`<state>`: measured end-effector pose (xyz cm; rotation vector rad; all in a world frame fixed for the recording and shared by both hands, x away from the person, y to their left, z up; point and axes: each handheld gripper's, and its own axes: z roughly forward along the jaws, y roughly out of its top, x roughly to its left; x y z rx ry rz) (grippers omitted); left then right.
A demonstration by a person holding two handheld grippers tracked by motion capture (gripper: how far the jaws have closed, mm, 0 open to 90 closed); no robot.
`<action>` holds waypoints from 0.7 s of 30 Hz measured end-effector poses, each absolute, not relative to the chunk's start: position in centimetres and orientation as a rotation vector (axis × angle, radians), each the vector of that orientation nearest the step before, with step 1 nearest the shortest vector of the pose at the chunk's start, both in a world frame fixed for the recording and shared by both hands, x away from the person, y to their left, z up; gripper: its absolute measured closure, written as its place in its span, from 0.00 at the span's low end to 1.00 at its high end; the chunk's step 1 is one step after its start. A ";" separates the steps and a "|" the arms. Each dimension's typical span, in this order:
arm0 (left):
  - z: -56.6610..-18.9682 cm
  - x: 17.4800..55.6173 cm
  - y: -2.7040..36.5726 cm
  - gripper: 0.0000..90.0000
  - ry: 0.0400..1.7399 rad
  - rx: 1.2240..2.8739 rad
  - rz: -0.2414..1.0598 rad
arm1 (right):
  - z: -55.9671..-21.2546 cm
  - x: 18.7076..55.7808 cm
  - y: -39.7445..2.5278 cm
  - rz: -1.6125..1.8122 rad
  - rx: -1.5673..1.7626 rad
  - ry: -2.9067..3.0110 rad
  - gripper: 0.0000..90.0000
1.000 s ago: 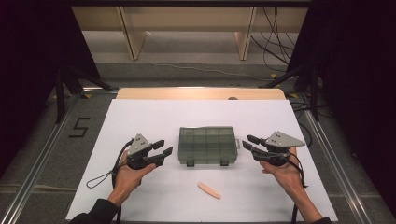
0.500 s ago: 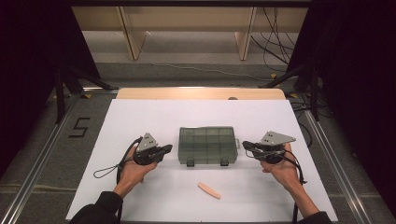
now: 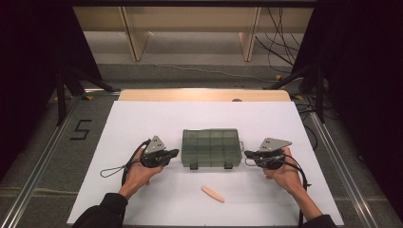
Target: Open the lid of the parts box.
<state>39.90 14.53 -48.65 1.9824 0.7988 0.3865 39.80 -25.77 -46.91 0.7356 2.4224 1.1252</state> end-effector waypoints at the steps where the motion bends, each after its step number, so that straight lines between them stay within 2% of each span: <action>1: -48.7 40.0 14.5 1.00 0.784 1.991 0.384 | -47.0 39.8 -25.6 1.118 0.724 2.435 1.00; 21: -48.6 39.7 13.6 1.00 0.743 2.033 0.366 | -47.3 39.9 -24.8 1.155 0.683 2.454 1.00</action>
